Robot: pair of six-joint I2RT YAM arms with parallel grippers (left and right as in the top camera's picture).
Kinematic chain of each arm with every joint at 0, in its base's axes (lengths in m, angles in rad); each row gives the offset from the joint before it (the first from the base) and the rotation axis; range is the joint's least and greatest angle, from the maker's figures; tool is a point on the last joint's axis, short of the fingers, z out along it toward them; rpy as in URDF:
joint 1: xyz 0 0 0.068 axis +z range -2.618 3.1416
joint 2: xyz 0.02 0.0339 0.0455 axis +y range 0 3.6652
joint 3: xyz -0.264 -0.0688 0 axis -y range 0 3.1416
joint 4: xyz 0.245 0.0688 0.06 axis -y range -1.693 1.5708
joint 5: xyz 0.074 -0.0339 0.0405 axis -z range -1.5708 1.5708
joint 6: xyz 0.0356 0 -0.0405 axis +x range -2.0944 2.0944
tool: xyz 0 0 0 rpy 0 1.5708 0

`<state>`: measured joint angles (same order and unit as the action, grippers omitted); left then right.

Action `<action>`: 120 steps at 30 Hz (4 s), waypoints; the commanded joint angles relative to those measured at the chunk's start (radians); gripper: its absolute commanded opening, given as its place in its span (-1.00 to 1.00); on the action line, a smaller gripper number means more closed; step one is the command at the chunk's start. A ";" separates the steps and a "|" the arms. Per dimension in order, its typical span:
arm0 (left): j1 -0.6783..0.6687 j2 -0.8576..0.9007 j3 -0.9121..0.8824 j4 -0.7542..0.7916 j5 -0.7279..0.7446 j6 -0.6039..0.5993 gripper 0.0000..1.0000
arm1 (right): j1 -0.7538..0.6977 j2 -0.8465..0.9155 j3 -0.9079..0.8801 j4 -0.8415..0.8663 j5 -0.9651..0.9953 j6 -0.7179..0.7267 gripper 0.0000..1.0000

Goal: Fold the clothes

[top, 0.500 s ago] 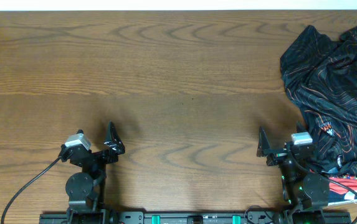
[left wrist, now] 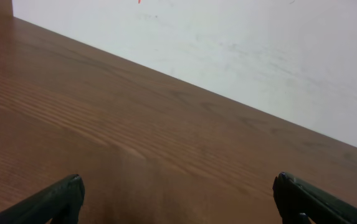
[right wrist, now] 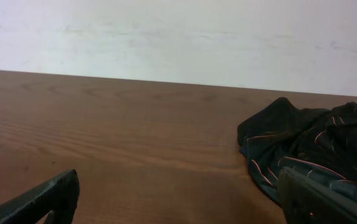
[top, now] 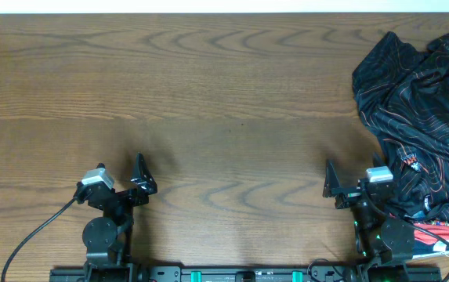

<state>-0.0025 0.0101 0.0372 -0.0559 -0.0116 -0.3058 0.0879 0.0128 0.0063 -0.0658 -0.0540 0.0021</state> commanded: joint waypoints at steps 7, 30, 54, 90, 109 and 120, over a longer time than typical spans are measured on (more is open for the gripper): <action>0.004 -0.004 -0.033 -0.013 -0.019 0.021 0.96 | -0.008 -0.002 -0.001 -0.003 -0.006 -0.016 0.98; 0.004 -0.004 -0.033 -0.013 -0.019 0.021 0.95 | -0.008 -0.002 -0.001 -0.004 -0.006 -0.015 0.98; 0.004 0.002 -0.033 -0.013 -0.026 0.021 0.96 | -0.008 -0.002 -0.001 0.019 -0.006 -0.008 0.99; 0.004 0.665 0.707 -0.718 0.124 -0.016 0.96 | -0.069 1.027 0.734 -0.659 0.439 0.237 0.82; 0.004 0.665 0.707 -0.717 0.124 -0.016 0.96 | -0.220 1.327 0.717 -0.856 0.511 0.431 0.48; 0.004 0.666 0.707 -0.713 0.116 -0.016 0.96 | -0.226 1.331 0.716 -0.925 0.521 0.436 -0.76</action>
<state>-0.0017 0.6754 0.7223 -0.7715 0.1051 -0.3176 -0.1287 1.3373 0.7261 -0.9886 0.4480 0.4252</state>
